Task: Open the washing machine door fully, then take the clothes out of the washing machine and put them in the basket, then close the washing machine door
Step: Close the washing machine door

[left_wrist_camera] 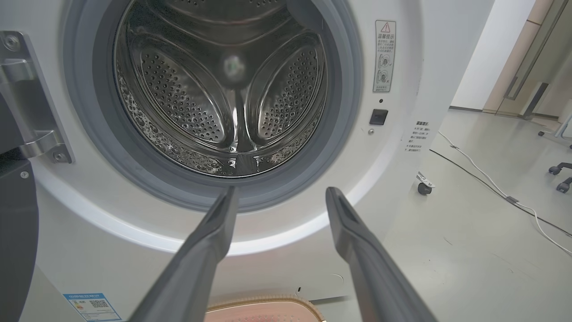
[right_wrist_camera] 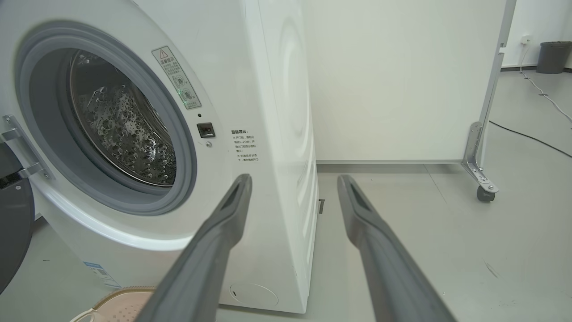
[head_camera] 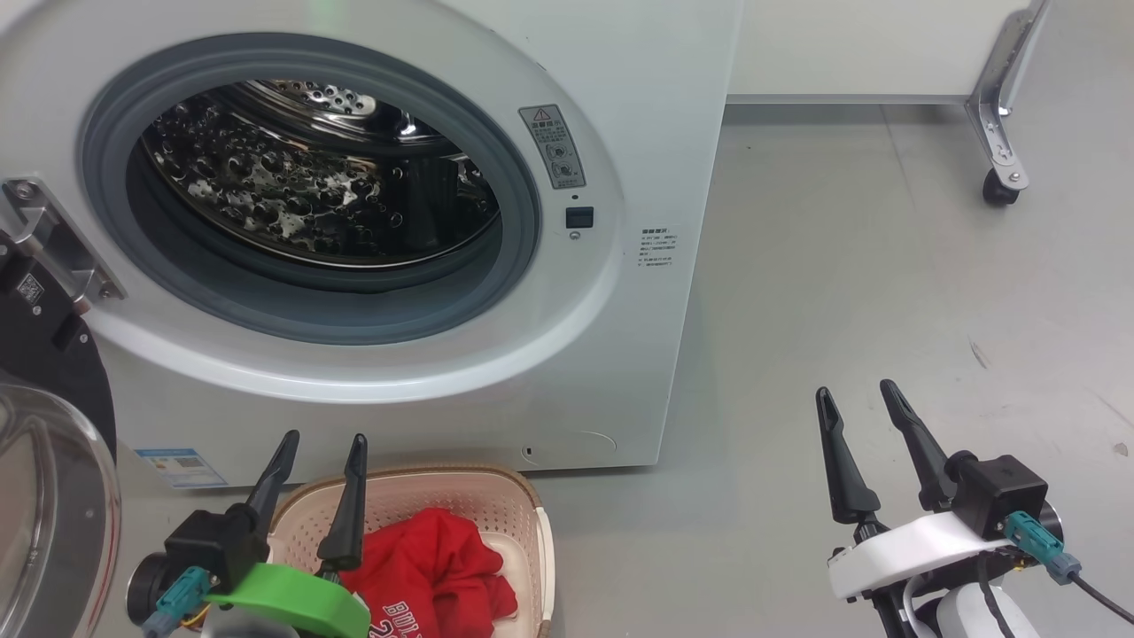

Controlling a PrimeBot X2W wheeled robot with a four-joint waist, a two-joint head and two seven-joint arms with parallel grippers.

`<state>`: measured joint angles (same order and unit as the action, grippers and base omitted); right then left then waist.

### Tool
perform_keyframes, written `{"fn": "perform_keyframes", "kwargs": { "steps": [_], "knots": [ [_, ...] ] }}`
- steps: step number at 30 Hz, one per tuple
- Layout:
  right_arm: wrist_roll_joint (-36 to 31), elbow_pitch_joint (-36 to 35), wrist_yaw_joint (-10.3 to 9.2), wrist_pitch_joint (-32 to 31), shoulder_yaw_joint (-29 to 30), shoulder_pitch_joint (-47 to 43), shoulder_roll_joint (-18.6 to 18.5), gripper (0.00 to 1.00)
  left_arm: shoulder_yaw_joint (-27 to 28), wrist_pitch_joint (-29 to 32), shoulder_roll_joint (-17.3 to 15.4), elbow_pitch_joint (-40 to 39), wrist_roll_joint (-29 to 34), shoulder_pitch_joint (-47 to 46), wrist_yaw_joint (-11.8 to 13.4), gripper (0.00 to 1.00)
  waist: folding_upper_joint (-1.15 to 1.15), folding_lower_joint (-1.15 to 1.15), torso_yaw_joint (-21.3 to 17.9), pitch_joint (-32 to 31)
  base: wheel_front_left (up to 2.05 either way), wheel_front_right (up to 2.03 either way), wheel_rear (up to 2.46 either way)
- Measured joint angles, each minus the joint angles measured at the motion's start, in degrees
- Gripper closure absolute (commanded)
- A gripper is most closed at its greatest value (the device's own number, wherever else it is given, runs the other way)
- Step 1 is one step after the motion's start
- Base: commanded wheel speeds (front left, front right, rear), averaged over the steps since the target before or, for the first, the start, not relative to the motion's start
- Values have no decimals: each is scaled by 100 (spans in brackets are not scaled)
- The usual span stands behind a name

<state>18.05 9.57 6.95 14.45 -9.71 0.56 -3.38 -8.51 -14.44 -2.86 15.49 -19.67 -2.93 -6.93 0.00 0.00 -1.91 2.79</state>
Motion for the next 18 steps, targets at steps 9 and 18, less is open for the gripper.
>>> {"fn": "perform_keyframes", "kwargs": {
  "steps": [9, 18],
  "knots": [
    [0, 0, 0, 0, 0, -1, 0, 0, -3, 0, 2, -37, -34, 3, 0, 0, 0, 0, 10, 38, 0, 0, 0],
    [0, 0, 1, 0, 1, -1, 0, 0, 11, 0, 10, -29, -112, 8, 0, 0, 0, 0, 10, 64, -7, 7, 0]
  ]
}}
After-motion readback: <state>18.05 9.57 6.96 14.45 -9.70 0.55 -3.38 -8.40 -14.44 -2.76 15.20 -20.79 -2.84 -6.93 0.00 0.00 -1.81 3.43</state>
